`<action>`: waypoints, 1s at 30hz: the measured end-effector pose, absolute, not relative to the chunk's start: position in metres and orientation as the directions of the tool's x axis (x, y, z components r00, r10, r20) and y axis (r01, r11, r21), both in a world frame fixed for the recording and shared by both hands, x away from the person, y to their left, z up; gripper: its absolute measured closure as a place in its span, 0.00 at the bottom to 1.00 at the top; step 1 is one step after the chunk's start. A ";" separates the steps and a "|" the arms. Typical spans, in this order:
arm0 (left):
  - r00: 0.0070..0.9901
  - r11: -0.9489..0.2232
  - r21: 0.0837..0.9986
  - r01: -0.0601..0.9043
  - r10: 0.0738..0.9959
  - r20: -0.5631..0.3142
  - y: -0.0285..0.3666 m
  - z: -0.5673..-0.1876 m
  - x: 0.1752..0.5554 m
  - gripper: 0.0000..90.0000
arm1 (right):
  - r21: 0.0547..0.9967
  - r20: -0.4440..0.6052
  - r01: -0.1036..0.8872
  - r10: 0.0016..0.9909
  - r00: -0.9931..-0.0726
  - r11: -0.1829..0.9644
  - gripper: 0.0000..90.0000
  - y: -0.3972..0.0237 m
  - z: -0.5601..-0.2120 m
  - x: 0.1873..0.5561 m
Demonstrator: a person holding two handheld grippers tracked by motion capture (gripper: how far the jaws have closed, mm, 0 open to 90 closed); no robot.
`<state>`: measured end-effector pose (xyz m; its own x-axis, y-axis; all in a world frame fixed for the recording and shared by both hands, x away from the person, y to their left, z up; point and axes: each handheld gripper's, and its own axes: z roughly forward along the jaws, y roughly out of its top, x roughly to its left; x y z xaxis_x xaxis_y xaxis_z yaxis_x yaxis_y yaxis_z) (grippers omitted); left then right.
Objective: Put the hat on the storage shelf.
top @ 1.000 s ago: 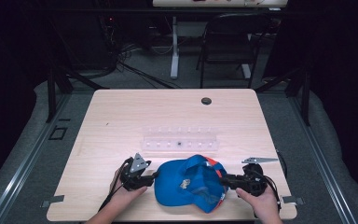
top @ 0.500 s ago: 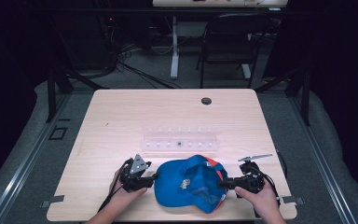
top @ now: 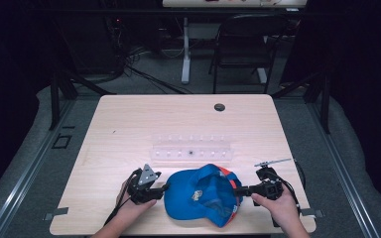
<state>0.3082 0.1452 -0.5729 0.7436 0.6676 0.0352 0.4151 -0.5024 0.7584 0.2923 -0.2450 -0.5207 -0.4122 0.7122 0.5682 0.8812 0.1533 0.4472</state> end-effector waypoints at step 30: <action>0.744 -0.505 0.758 0.412 0.667 0.039 0.145 -0.573 0.308 0.51 | 0.390 0.570 0.896 0.709 -0.415 0.211 0.84 -0.242 -0.520 0.301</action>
